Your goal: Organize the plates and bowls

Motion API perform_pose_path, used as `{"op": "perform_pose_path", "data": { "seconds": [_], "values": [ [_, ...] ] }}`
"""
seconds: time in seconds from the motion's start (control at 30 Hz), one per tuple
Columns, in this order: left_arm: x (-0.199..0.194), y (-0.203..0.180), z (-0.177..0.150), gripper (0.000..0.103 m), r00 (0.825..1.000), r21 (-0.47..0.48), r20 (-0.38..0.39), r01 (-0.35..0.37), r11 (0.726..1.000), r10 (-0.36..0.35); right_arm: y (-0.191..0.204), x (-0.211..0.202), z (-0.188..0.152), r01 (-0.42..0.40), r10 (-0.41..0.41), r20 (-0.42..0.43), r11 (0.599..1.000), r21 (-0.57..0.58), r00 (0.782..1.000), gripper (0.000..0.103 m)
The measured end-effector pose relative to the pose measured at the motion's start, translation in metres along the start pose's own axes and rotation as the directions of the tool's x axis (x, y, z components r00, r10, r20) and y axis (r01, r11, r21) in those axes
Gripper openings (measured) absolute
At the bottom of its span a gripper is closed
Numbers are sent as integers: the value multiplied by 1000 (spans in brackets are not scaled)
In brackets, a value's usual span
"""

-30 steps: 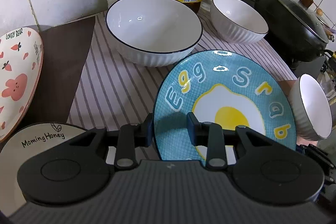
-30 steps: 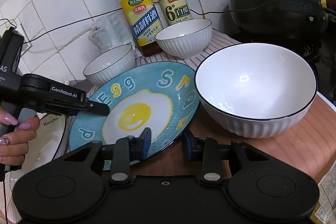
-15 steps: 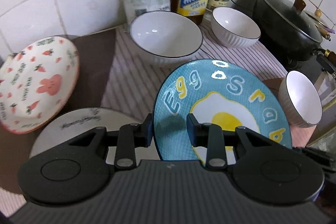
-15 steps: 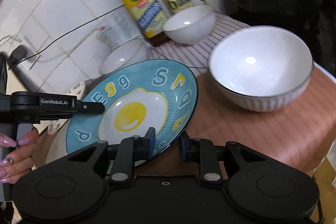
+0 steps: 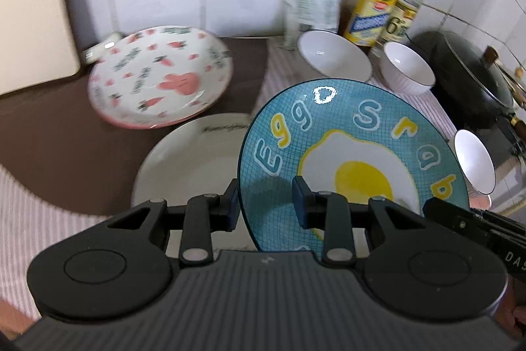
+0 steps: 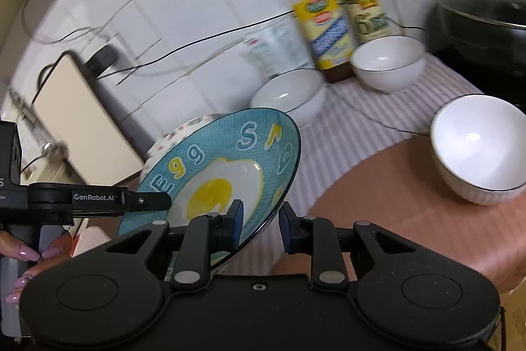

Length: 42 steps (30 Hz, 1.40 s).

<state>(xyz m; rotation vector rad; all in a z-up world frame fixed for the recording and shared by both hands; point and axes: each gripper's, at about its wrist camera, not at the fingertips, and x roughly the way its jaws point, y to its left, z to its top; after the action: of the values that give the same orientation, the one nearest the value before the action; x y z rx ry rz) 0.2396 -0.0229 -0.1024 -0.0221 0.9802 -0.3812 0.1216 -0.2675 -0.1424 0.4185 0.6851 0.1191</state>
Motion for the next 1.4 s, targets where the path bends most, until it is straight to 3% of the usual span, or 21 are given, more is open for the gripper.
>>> {"op": "perform_pose_path", "data": {
  "seconds": [0.2,0.43,0.93,1.4],
  "values": [
    [-23,25,-18,31,999,-58,20,-45,997,46,31,6,-5,-15,11,-47,995,-102,999,28],
    [-18,55,-35,31,998,-152,-2,-56,987,56,47,29,-11,-25,9,-82,979,-203,997,28],
    [17,74,-42,31,994,-237,-59,-103,966,91,39,82,-11,-35,6,-178,986,-163,984,28],
    [31,70,-31,30,983,-287,-151,-146,947,106,46,94,4,25,-82,-212,966,-258,974,29]
  ]
}}
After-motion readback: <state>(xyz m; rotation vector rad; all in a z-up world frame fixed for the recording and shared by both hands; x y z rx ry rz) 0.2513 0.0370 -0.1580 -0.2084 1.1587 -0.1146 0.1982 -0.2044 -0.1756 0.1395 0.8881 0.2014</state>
